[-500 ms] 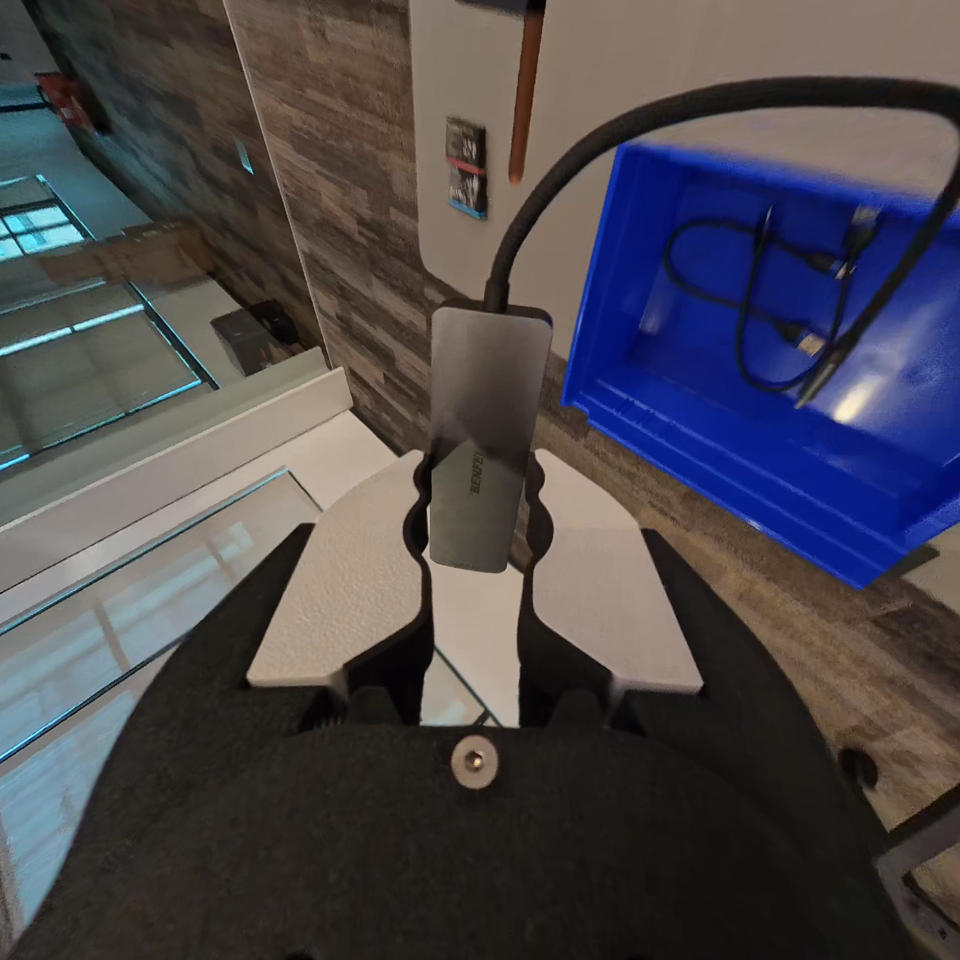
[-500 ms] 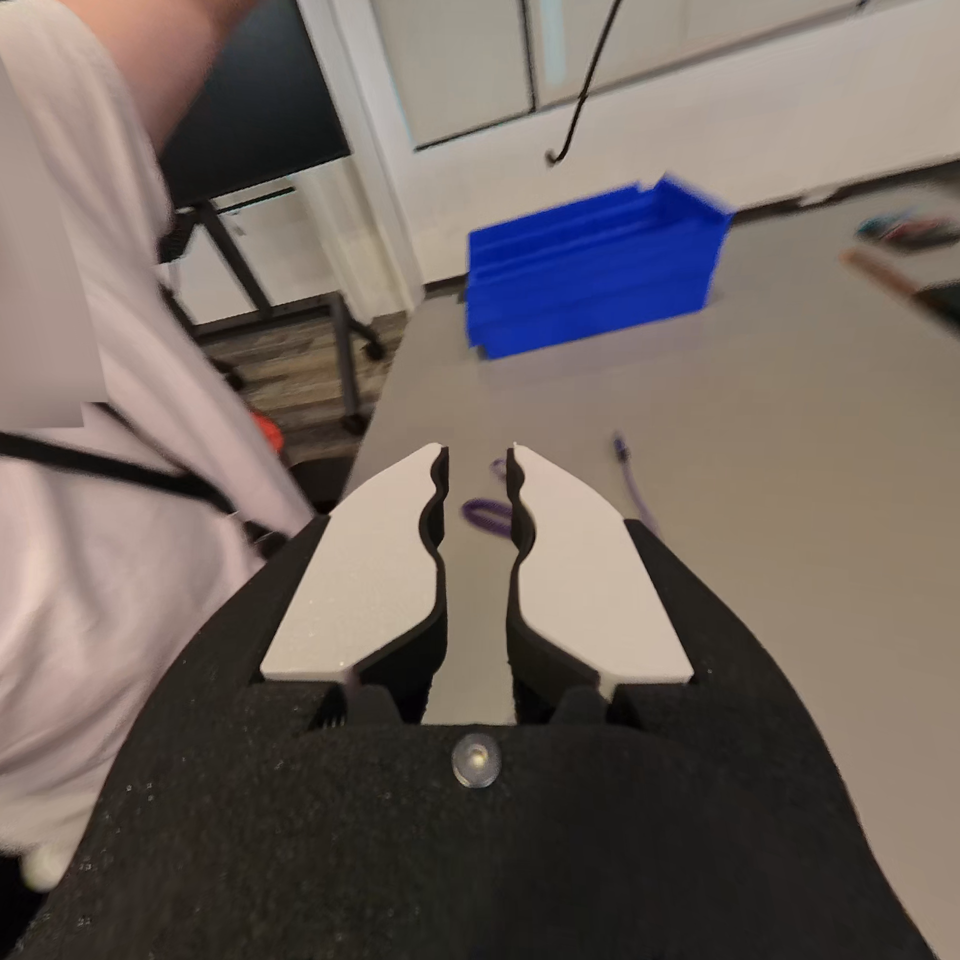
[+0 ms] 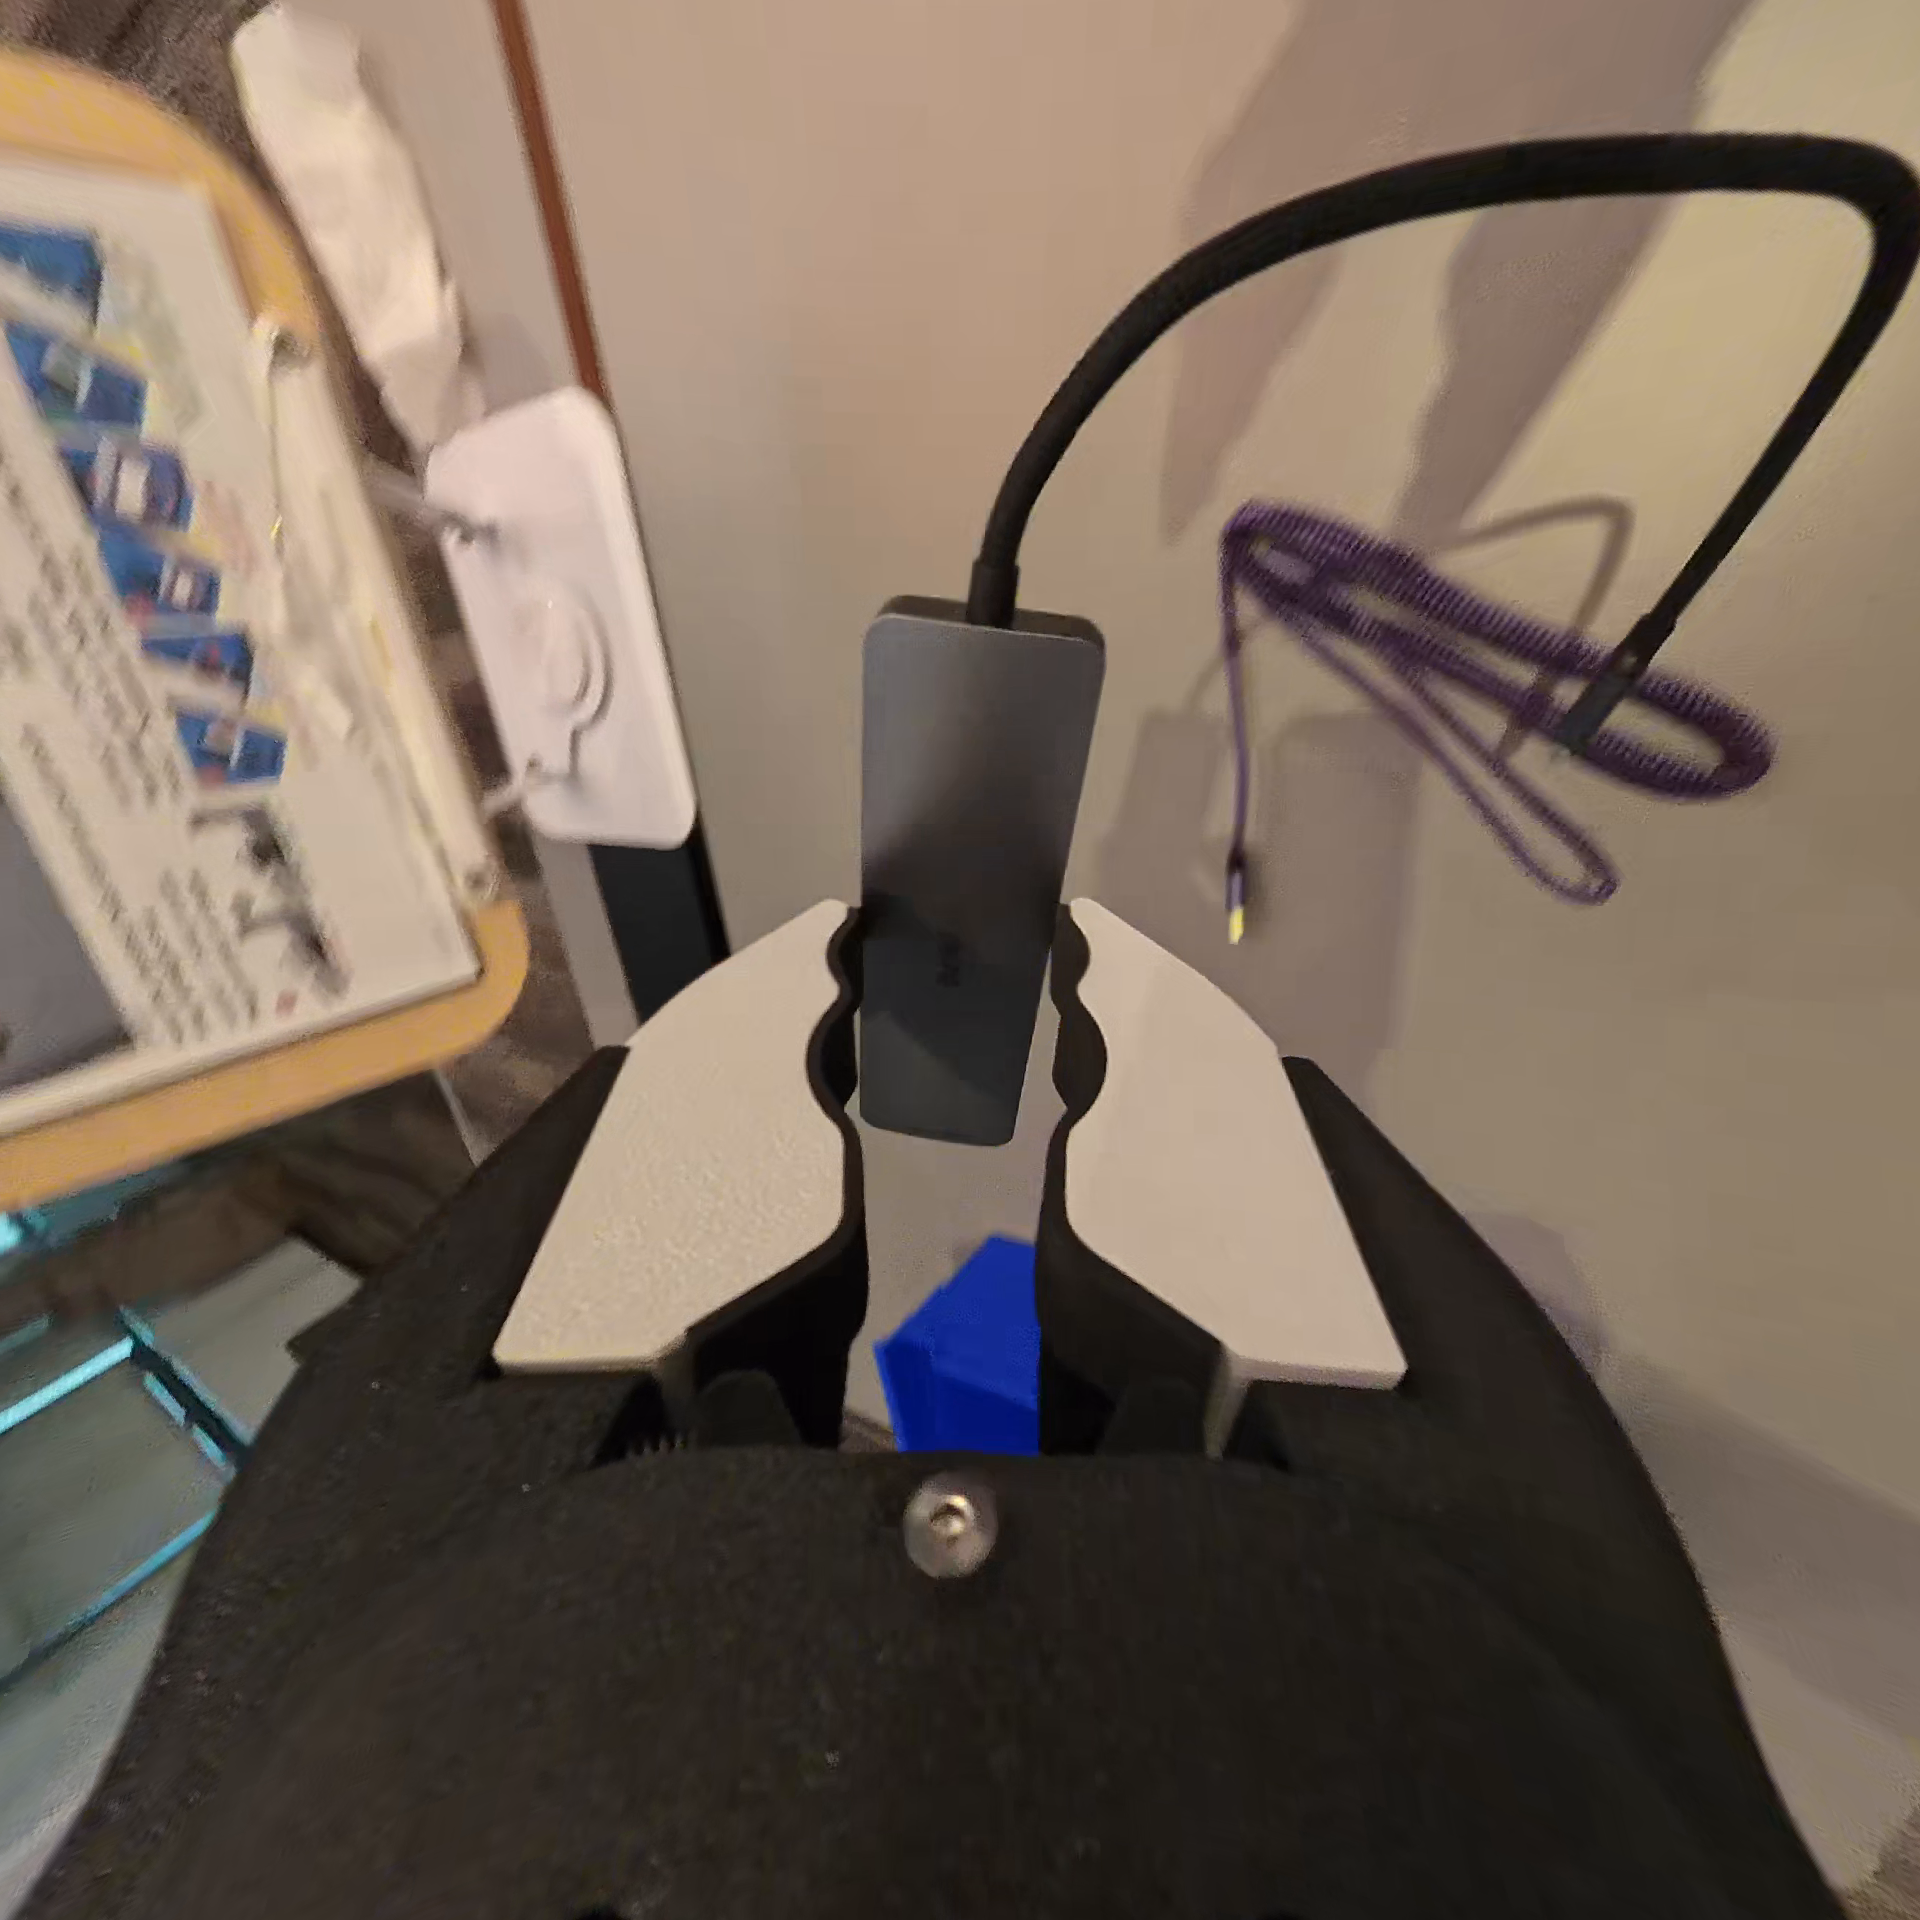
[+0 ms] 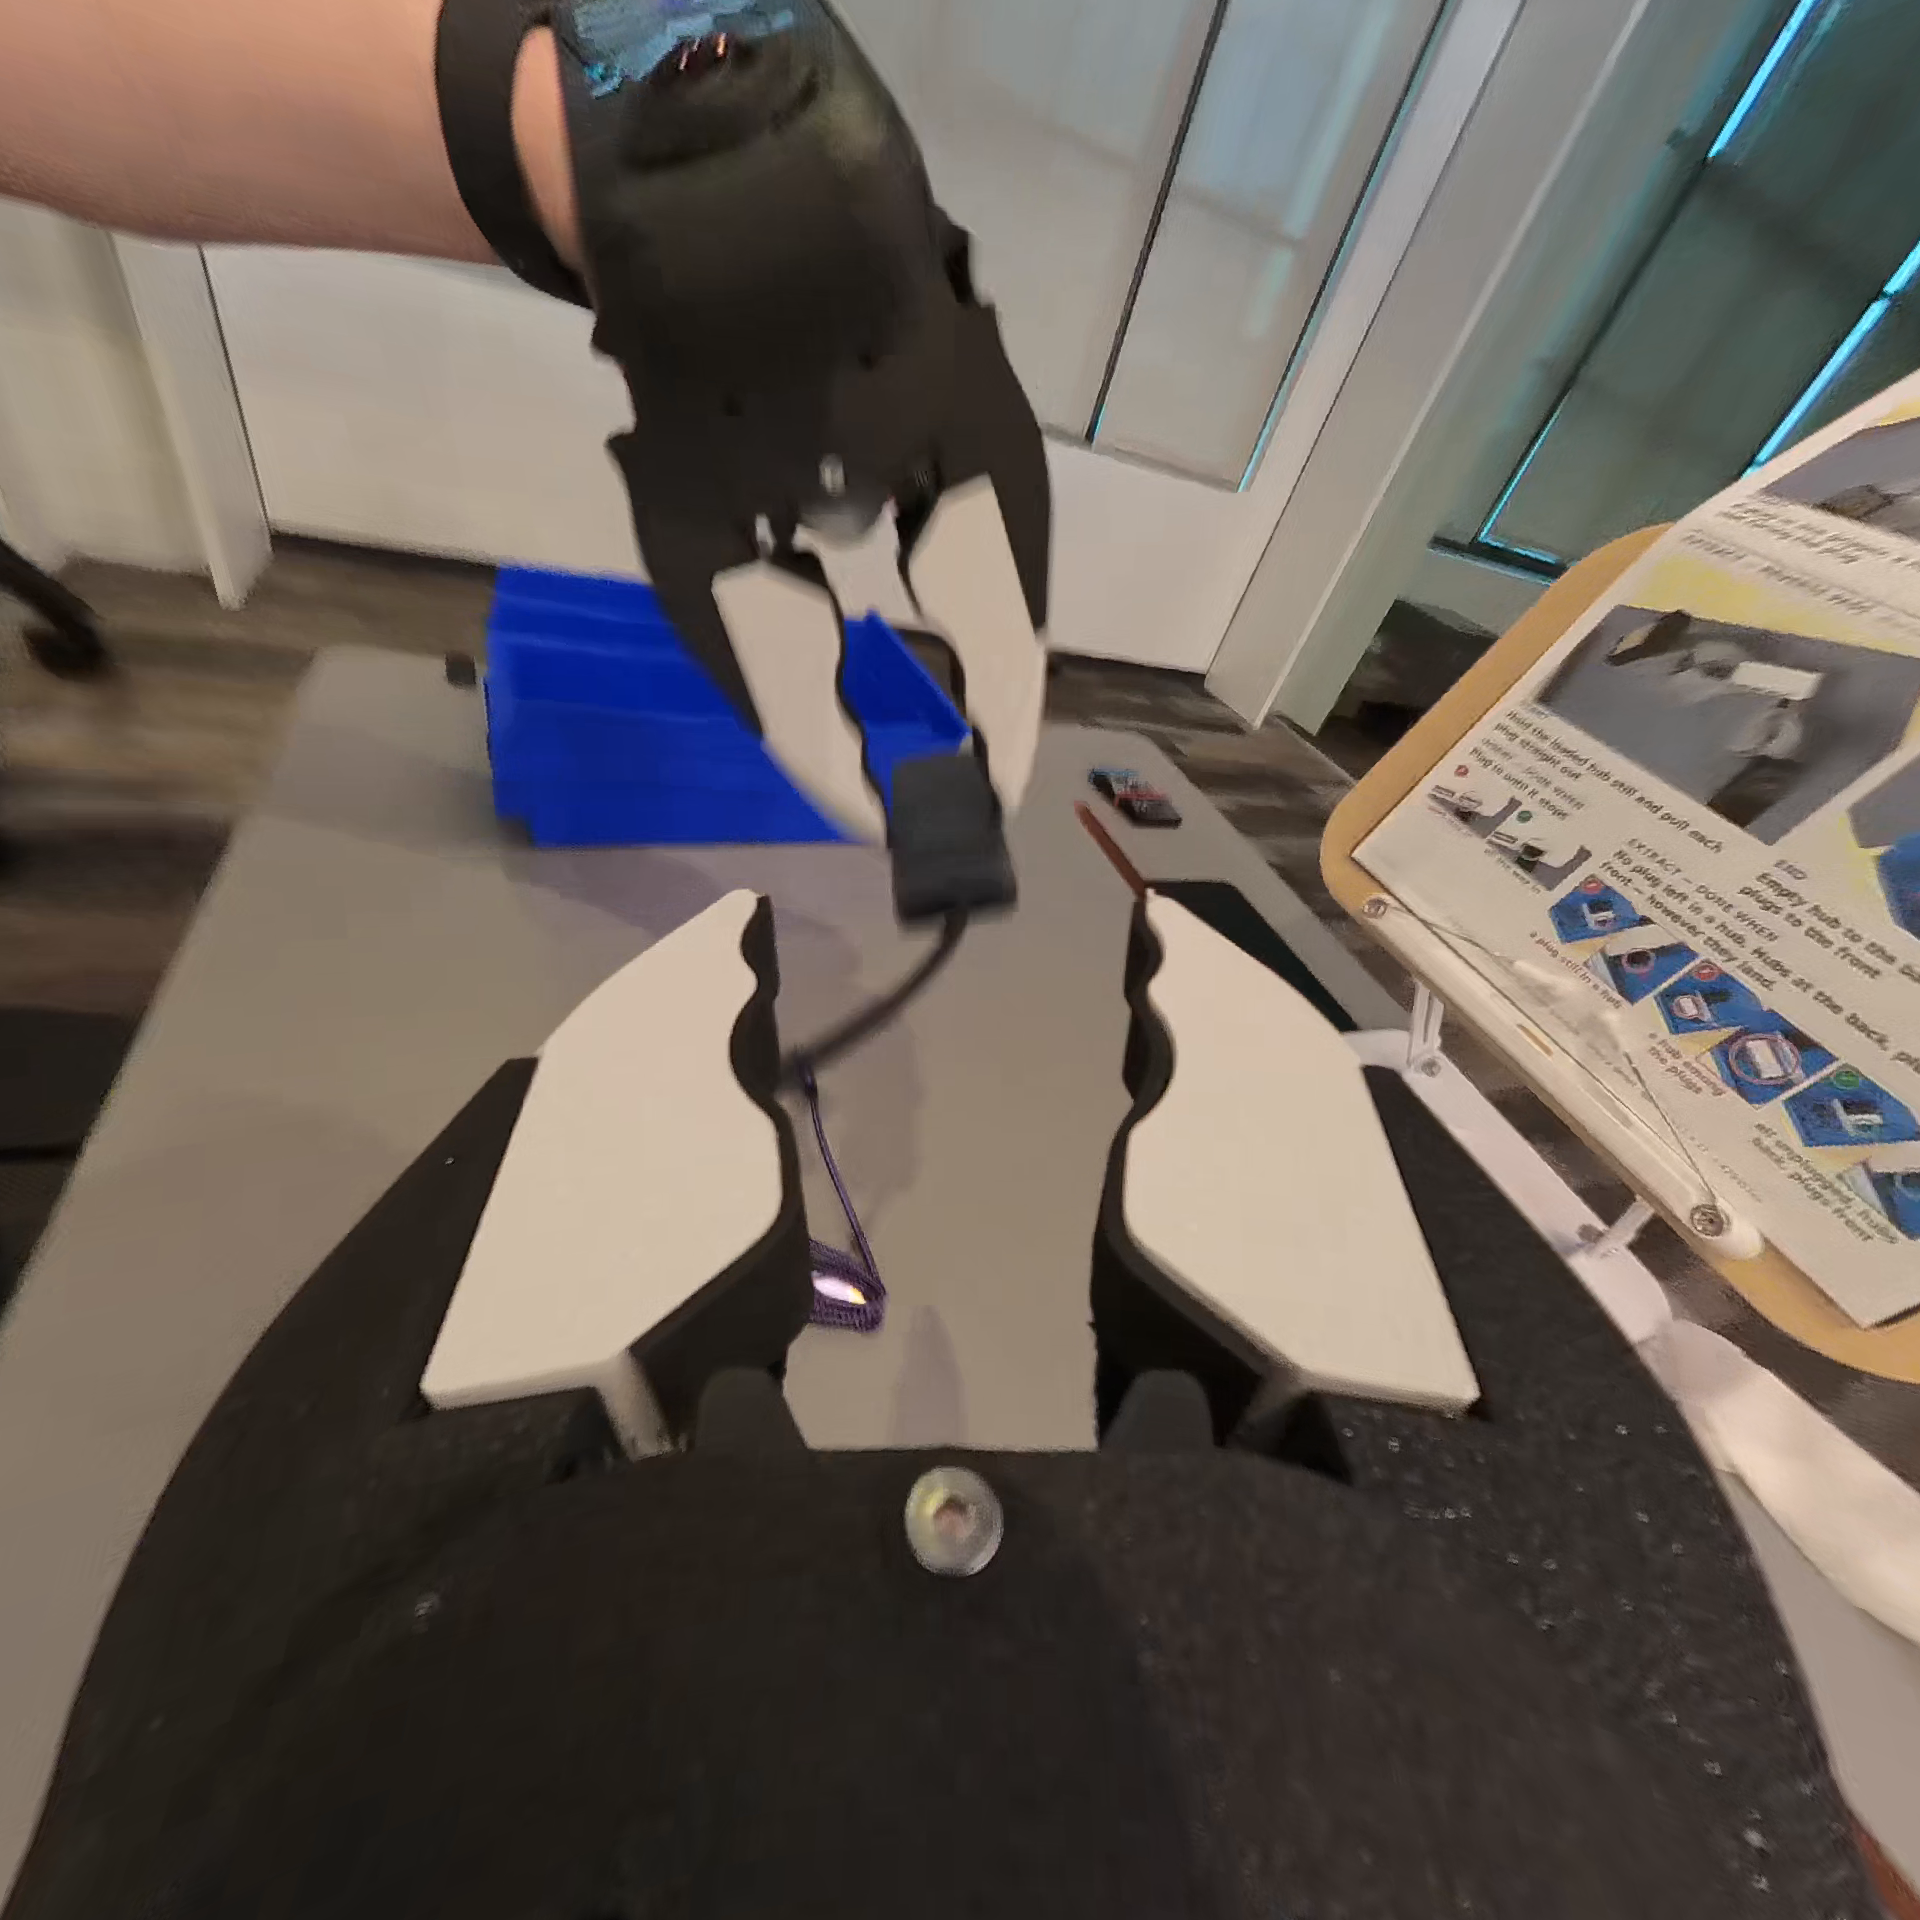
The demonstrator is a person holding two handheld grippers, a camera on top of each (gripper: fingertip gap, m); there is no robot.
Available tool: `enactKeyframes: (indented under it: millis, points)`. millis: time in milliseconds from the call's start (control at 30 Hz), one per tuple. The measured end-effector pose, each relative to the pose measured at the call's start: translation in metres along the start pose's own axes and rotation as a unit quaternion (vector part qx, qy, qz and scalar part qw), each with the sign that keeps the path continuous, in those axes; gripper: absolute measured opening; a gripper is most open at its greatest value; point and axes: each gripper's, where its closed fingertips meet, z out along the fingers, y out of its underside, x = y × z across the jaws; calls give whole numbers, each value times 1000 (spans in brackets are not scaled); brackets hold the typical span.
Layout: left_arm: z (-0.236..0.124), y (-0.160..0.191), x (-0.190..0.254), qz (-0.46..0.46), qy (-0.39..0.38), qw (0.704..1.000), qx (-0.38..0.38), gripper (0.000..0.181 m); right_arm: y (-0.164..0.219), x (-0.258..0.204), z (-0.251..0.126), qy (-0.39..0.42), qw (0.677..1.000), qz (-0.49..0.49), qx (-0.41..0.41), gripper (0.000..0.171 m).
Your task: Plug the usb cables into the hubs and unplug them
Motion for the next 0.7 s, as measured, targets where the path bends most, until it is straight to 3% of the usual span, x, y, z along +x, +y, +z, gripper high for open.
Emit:
enactKeyframes:
  millis: [233,533,700]
  points:
    - [42,-71,21,39,45,998,33,34,60,1,4,-35,994,-1,-105,76]
    - [51,-96,16,43,59,997,34,34,99,10,-3,5,984,-12,-178,70]
    - [51,-104,17,40,67,996,43,34,106,15,-1,17,985,-1,-174,61]
